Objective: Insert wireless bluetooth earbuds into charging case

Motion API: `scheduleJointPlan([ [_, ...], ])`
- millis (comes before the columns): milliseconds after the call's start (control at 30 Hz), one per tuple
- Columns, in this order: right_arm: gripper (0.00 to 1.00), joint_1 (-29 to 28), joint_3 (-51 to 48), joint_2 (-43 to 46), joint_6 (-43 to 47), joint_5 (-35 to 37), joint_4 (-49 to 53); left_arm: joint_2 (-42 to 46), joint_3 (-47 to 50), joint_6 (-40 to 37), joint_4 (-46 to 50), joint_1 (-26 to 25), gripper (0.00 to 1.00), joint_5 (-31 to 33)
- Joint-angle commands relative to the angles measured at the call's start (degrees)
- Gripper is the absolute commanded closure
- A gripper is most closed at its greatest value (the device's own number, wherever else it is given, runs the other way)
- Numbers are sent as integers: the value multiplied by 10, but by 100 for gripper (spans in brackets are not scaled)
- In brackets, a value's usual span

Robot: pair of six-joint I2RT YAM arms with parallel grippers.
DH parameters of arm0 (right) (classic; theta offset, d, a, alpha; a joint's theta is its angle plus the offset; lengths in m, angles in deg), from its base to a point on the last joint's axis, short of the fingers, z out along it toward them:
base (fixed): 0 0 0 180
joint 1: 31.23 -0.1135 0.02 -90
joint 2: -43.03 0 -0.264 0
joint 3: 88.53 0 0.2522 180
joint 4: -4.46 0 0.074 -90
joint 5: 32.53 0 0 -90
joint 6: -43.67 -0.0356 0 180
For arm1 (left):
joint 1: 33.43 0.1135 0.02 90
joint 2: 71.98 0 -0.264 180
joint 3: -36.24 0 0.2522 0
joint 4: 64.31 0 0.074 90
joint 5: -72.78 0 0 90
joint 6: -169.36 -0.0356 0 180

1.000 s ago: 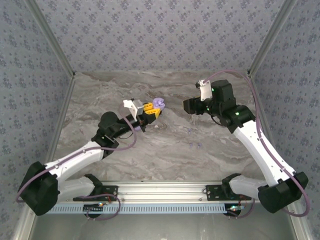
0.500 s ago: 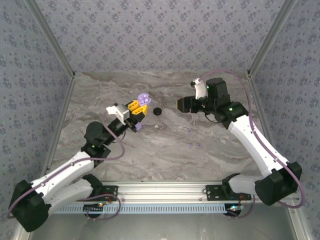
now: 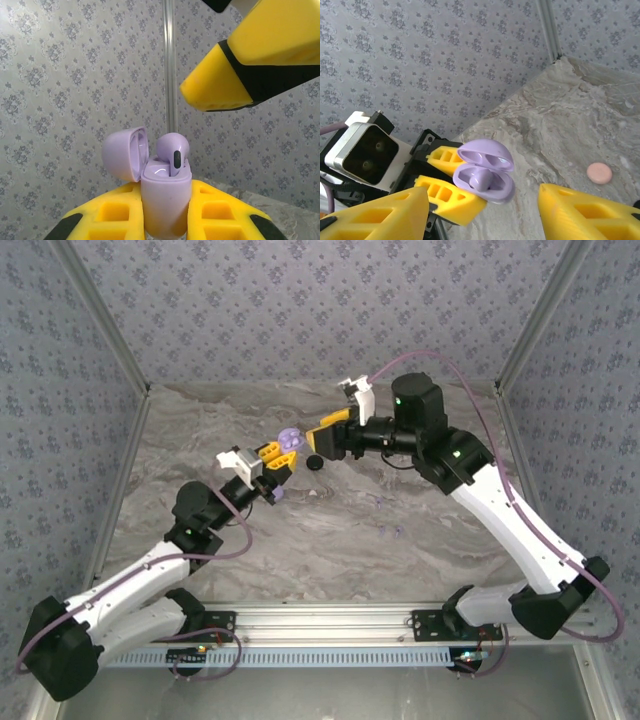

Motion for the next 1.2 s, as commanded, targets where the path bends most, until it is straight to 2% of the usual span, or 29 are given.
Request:
scheduleJointPlan([
  [0,39,-17,27,-21,17,-4,29,-2,-6,1,-9,-3,100,-2],
  [633,43,-38,49,-49,30,17,72,-19,-16,8,-10,-3,100,-1],
  [1167,48,-43,55,-61,40,4,72,-29,-21,10,-9,-3,100,-2],
])
